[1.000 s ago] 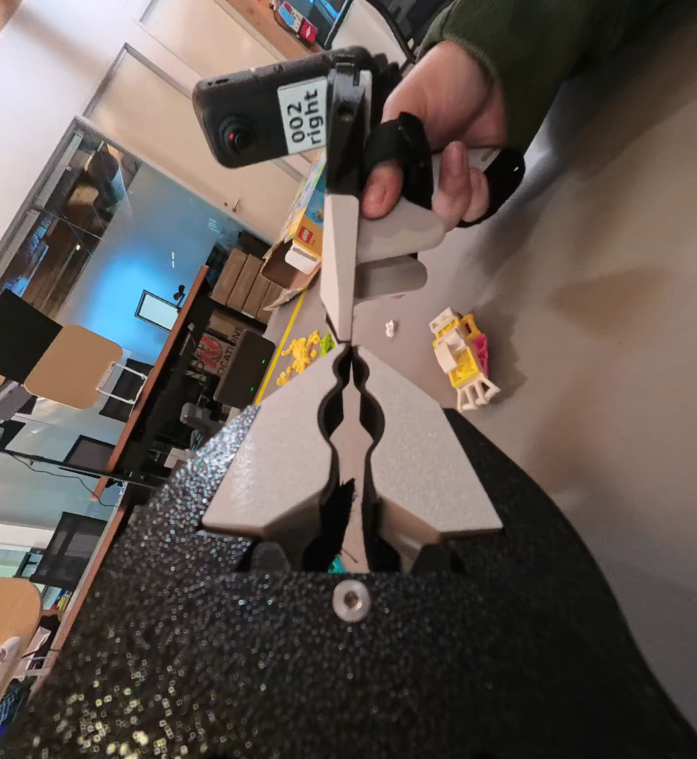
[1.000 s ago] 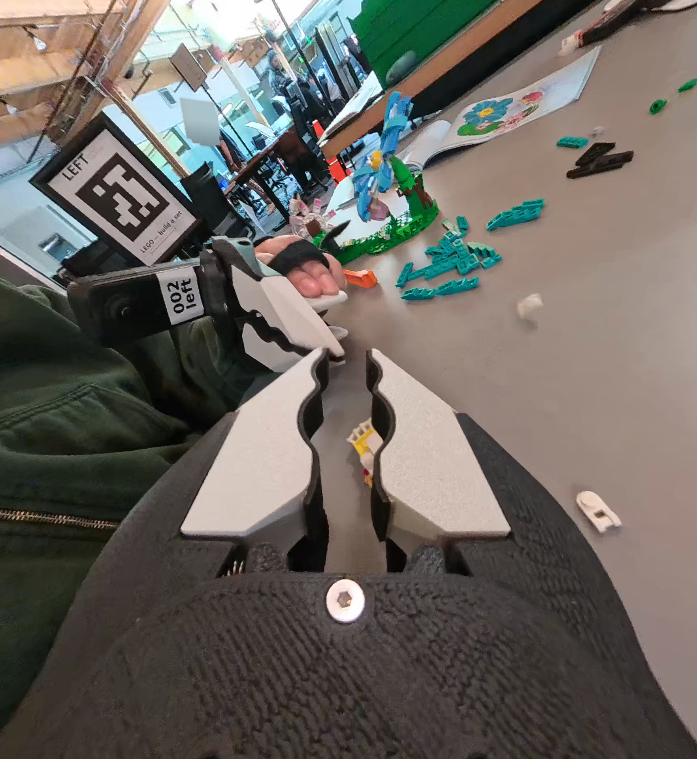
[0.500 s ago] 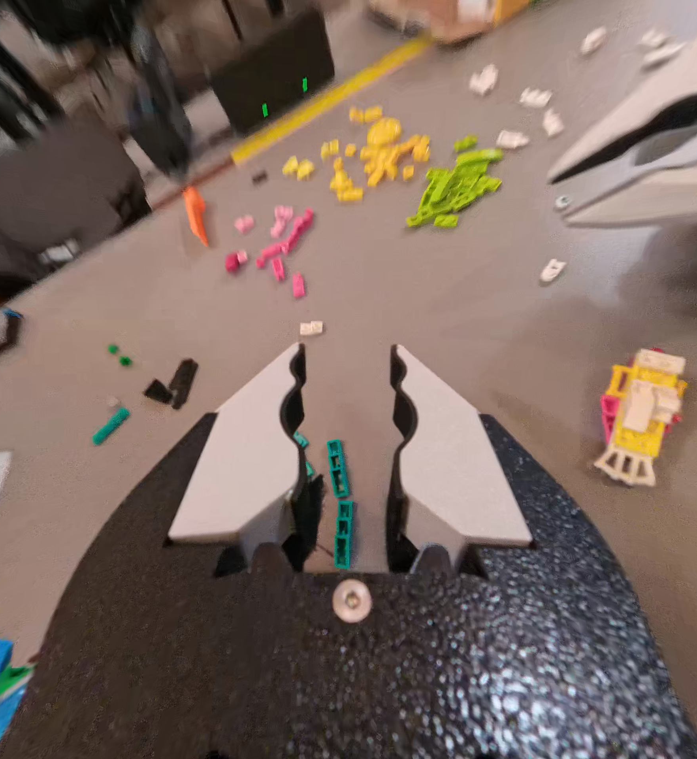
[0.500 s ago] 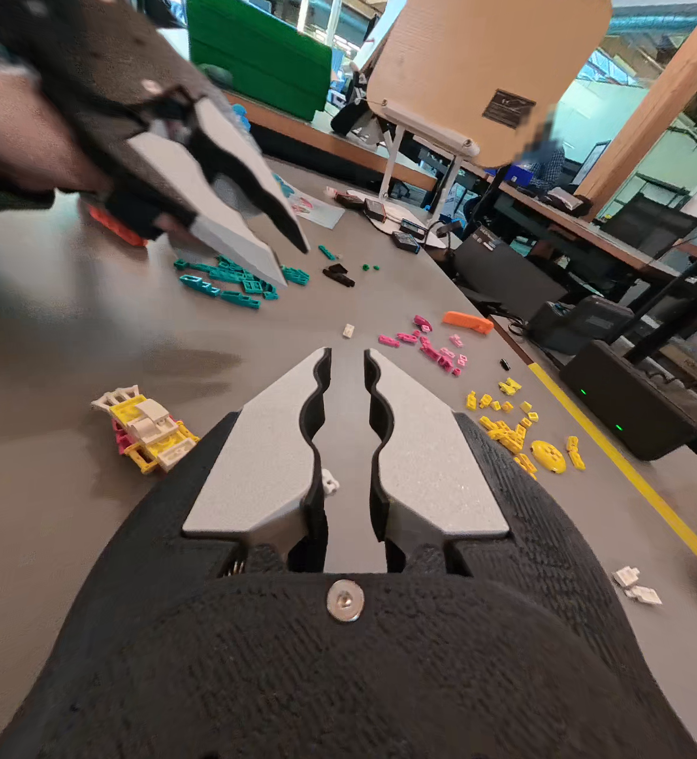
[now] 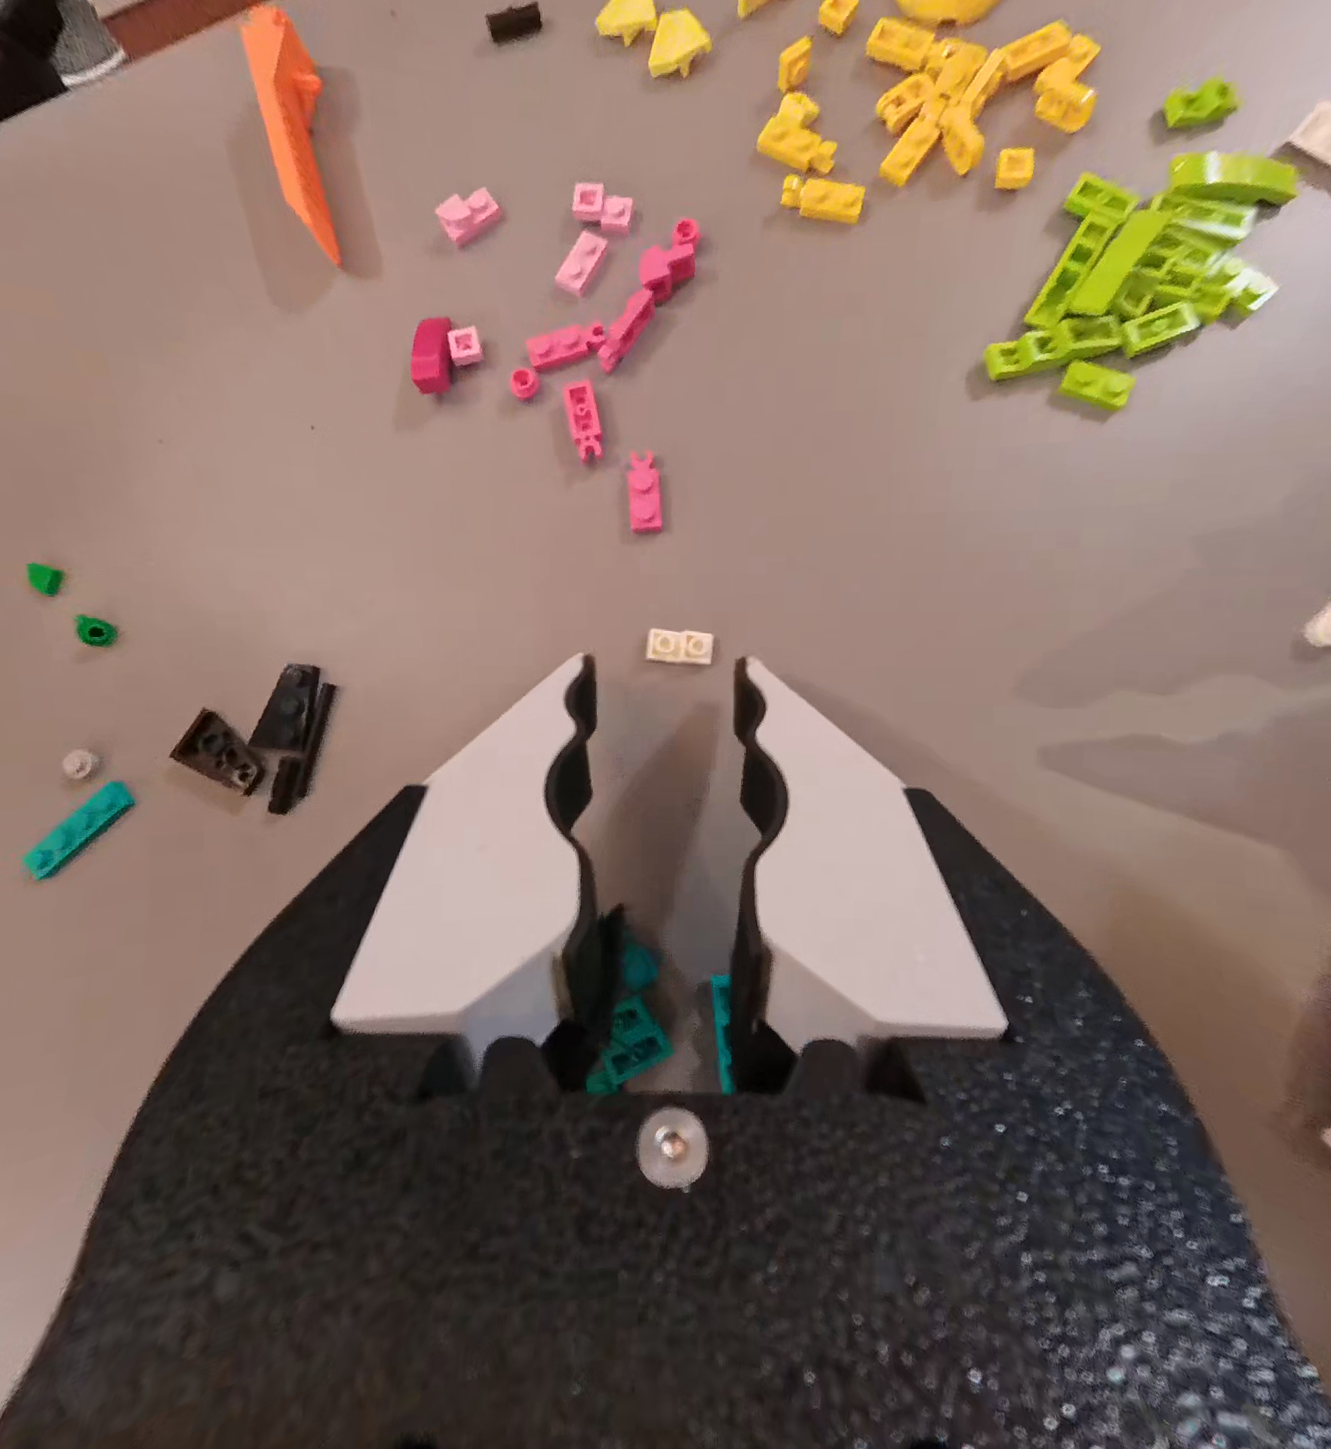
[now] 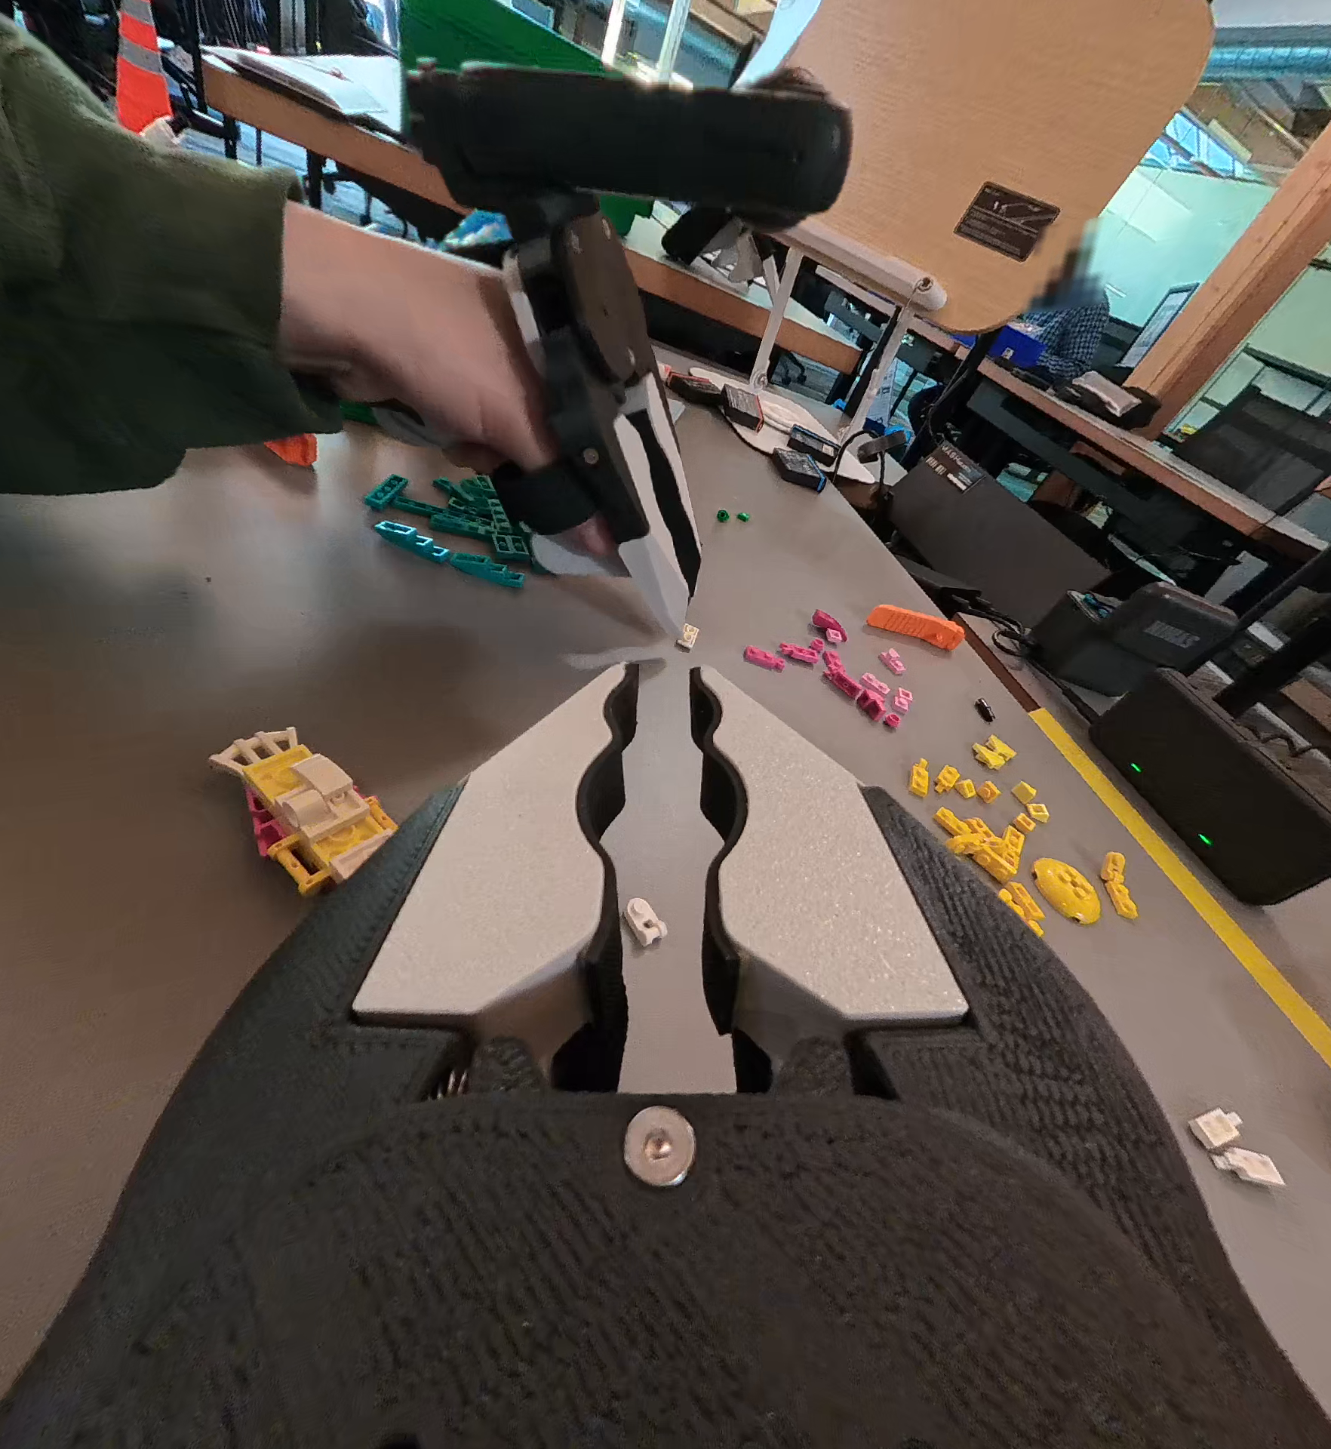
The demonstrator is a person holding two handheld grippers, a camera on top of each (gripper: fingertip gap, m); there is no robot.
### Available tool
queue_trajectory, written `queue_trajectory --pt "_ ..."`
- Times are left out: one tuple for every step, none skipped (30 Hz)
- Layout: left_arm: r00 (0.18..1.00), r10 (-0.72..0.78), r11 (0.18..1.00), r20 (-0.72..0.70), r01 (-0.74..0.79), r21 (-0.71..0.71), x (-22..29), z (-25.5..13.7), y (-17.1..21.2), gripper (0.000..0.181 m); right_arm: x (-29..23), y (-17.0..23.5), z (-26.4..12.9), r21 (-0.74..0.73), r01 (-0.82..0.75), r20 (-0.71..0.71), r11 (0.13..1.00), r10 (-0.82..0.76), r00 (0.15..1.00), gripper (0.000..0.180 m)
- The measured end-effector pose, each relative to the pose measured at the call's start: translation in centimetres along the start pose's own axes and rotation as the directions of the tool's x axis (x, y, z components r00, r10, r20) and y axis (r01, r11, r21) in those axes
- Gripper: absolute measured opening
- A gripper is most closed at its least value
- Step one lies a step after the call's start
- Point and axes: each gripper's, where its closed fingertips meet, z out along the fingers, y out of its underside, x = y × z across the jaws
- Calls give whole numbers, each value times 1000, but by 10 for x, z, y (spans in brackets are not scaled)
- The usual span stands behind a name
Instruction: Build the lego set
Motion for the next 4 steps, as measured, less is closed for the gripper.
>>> queue_trajectory --pt "1000 6 1000 3 -6 -15 -1 2 2 33 0 0 0 -2 3 2 1000 -3 1000 11" --pt "1000 11 1000 -1 -11 -22 -1 4 2 33 -1 0 0 -3 4 4 1000 -4 1000 11" --pt "1000 12 1000 -11 -12 -25 0 6 2 32 -1 0 1 -3 4 5 1000 -4 1000 11" --pt "1000 12 1000 -18 -13 -21 1 8 0 29 -1 0 1 -3 4 8 1000 -4 1000 11"
